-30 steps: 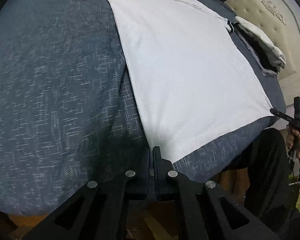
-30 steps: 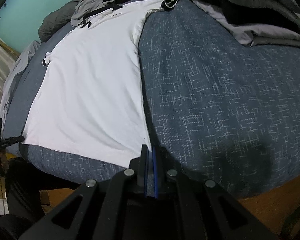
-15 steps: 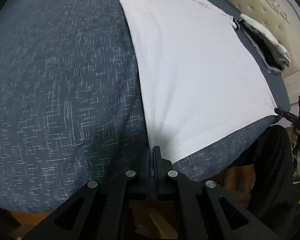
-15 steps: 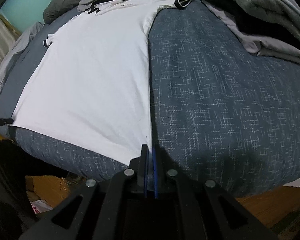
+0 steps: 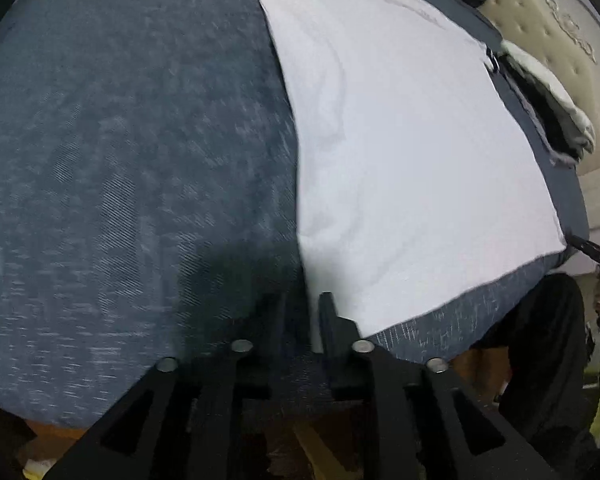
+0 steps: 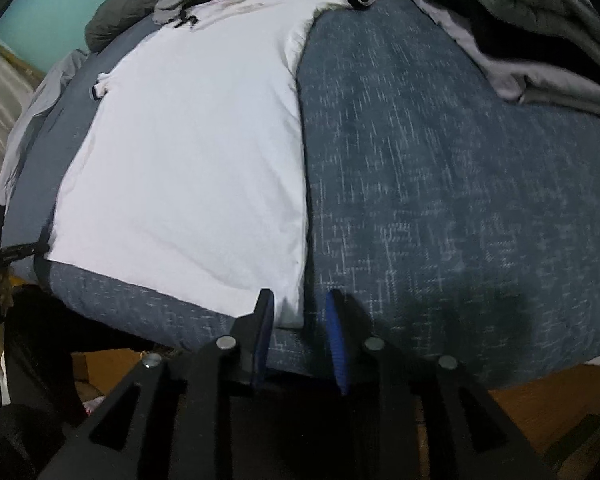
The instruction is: Fold clothes
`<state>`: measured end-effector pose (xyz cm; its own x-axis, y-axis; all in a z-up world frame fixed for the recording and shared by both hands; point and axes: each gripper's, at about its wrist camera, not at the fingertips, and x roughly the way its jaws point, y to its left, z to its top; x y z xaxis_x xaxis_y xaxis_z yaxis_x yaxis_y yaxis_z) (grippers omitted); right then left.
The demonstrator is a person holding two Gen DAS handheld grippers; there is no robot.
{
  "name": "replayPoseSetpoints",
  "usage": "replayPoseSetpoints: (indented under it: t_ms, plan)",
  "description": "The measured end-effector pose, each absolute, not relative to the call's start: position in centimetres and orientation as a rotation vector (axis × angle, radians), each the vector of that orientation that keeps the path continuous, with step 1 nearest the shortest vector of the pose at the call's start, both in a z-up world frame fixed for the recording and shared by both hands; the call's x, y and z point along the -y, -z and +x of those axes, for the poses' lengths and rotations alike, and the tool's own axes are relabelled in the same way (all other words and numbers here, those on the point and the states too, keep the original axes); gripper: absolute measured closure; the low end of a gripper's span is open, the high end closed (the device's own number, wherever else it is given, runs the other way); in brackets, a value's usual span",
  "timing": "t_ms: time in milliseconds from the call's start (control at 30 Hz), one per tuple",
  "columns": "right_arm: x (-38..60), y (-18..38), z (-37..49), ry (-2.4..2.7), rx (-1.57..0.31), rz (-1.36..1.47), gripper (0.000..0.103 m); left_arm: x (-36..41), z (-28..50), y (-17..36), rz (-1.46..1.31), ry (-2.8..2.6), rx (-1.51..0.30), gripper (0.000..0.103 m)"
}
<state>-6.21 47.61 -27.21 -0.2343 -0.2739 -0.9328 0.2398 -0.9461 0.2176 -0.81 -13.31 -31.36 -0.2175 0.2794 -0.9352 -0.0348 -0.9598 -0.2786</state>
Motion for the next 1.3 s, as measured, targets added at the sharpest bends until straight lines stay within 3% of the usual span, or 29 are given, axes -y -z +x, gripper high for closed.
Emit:
replayPoseSetpoints:
  t_ms: [367,933,1033,1300]
  plan:
    - [-48.8,22.1,-13.4,2.377,0.26,1.518,0.07,14.2,-6.3,27.6,-1.664,-2.476,0.279,0.072]
    - [-47.6,25.3,-24.2,2.422,0.372,1.552,0.069,11.0,-14.9,30.5,-1.53,-2.582,0.401,0.069]
    - [-47.6,25.9,-26.2,2.449,0.39,1.549,0.055,10.9,-15.6,31.1,-1.518,-2.599,0.407,0.068]
    - [-47.6,26.6,-31.6,2.508,0.438,1.502,0.051,10.0,-18.0,32.7,-1.449,-2.657,0.426,0.068]
